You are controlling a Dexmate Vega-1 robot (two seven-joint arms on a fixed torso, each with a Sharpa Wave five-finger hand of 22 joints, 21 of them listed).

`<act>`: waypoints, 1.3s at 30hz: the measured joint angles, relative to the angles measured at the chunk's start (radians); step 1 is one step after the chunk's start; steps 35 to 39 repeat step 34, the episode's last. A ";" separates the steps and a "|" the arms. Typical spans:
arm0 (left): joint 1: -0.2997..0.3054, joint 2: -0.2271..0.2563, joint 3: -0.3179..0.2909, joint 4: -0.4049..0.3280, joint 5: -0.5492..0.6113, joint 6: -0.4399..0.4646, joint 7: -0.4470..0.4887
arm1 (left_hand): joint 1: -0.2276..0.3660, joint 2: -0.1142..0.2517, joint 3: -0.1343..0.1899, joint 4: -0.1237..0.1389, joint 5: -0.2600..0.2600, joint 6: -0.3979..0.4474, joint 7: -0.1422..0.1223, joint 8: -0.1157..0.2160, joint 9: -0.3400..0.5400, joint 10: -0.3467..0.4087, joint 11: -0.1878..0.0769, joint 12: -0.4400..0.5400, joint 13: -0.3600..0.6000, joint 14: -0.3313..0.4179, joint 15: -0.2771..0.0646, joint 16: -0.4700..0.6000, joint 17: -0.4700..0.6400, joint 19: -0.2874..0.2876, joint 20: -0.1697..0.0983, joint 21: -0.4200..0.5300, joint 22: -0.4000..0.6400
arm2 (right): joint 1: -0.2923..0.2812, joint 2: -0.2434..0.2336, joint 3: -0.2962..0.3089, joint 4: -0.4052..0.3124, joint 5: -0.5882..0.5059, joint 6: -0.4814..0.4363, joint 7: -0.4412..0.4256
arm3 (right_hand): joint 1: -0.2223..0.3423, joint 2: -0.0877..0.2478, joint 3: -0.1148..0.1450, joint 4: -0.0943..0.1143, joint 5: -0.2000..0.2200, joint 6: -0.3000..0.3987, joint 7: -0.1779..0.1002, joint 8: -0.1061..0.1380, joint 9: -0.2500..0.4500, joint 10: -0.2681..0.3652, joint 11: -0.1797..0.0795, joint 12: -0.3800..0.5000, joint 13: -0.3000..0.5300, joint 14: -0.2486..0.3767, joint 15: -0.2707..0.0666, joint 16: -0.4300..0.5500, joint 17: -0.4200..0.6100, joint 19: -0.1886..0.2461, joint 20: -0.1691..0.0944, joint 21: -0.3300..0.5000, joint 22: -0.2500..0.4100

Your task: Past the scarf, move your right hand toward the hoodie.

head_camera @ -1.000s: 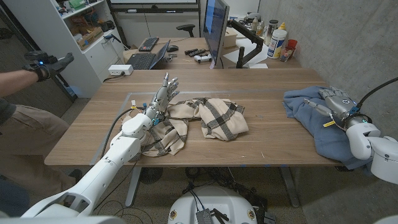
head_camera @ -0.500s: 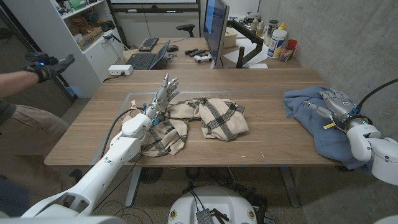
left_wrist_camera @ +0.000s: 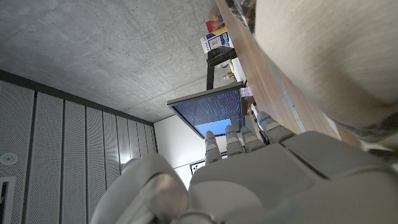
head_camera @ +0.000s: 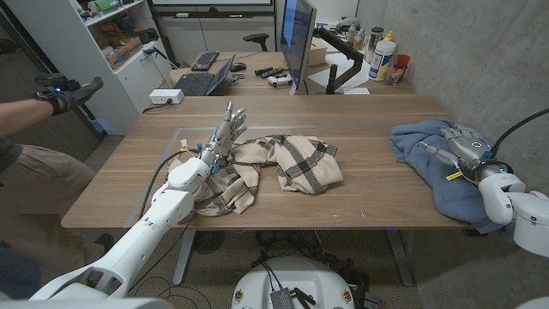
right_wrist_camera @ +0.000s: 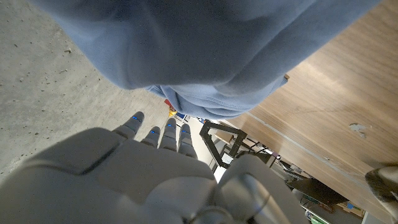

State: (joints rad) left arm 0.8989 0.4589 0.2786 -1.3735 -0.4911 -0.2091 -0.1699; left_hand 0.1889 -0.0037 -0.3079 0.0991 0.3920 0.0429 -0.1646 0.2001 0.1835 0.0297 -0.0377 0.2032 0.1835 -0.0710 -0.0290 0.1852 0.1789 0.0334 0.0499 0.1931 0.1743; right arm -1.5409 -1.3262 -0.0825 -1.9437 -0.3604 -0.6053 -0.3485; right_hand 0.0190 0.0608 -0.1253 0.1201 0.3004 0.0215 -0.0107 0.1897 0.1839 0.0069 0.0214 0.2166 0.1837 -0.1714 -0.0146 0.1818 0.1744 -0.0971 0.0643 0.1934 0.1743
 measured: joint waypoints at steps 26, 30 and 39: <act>0.004 0.001 0.001 -0.001 -0.001 0.000 0.003 | 0.000 0.000 0.000 0.000 0.000 0.000 0.000 0.000 0.000 0.000 0.000 0.000 0.000 0.000 0.000 0.000 0.000 0.000 0.000 0.000 0.000 | -0.006 -0.012 -0.012 -0.010 0.015 -0.020 -0.009 | 0.000 0.000 -0.004 0.004 0.008 0.000 0.000 0.000 0.000 0.000 0.000 0.000 0.000 0.000 0.000 0.000 0.000 0.000 0.000 0.000 0.000; 0.004 0.001 0.000 -0.001 -0.001 -0.002 0.003 | 0.000 0.000 0.000 0.000 0.000 0.000 0.000 0.000 0.000 0.000 0.000 0.000 0.000 0.000 0.000 0.000 0.000 0.000 0.000 0.000 0.000 | 0.002 -0.014 -0.020 -0.010 0.016 -0.022 -0.010 | 0.000 0.000 -0.004 0.004 0.008 0.000 0.000 0.000 0.000 0.000 0.000 0.000 0.000 0.000 0.000 0.000 0.000 0.000 0.000 0.000 0.000; 0.002 0.001 0.000 0.005 -0.001 -0.005 0.002 | 0.000 0.000 0.000 0.000 0.000 0.000 0.000 0.000 0.000 0.000 0.000 0.000 0.000 0.000 0.000 0.000 0.000 0.000 0.000 0.000 0.000 | 0.010 -0.017 -0.029 -0.010 0.018 -0.023 -0.010 | 0.000 0.000 -0.004 0.004 0.008 0.000 0.000 0.000 0.000 0.000 0.000 0.000 0.000 0.000 0.000 0.000 0.000 0.000 0.000 0.000 0.000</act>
